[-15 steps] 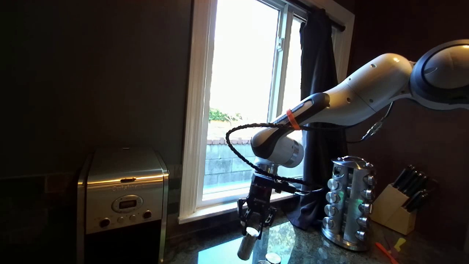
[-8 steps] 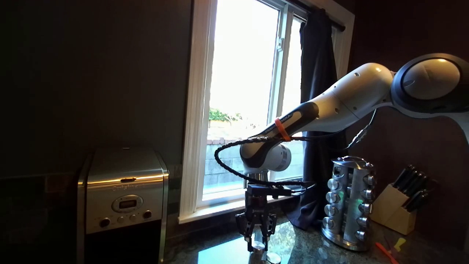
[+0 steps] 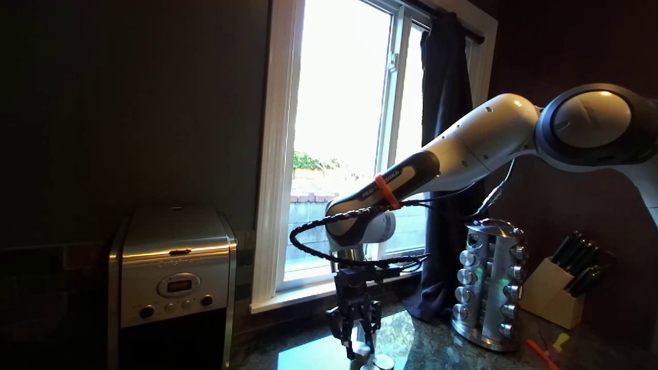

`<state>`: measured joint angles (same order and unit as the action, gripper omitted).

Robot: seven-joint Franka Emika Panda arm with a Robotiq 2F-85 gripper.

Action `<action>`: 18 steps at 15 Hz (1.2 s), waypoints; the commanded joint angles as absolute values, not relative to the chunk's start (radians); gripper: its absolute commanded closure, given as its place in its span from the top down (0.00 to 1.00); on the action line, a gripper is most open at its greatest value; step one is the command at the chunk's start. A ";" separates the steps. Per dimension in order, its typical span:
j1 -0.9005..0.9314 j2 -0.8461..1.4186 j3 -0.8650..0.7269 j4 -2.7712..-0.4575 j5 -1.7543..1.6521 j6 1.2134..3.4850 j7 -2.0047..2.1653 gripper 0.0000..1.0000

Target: Take a jar out of the jar stand

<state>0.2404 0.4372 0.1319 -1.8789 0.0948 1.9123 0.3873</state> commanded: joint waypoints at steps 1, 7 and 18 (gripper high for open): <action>0.263 0.459 0.122 -1.850 0.056 1.886 0.396 0.25; 0.277 0.449 0.131 -1.839 0.054 1.872 0.399 1.00; 0.337 0.154 0.166 -1.928 -0.074 1.881 0.423 1.00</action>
<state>0.3431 0.3002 0.1447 -1.8382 -0.0696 1.8980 0.4306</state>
